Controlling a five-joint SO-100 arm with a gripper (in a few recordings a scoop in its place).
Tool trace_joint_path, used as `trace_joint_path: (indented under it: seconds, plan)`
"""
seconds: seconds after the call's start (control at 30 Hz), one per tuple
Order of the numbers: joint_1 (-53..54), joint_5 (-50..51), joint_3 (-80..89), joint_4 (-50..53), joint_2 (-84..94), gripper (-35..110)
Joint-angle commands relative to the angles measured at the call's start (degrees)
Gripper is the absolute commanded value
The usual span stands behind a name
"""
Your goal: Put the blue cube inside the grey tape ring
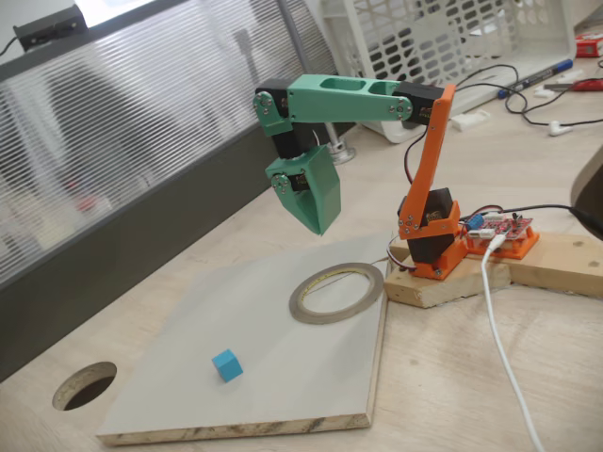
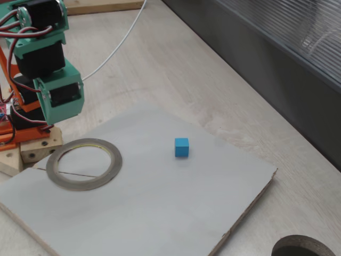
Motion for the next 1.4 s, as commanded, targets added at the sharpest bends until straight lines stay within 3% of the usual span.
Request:
trace_joint_path:
  seconds: [0.0,0.63,1.07,1.37]
  plan:
    - [0.26,1.05,-1.41,0.53,0.35,1]
    - [-1.23,1.05,-1.41,0.53,0.88,1]
    - [-39.99,1.23,-1.41,0.44,0.35,1]
    - [-43.07,1.32,-1.41,0.44,-0.26,1]
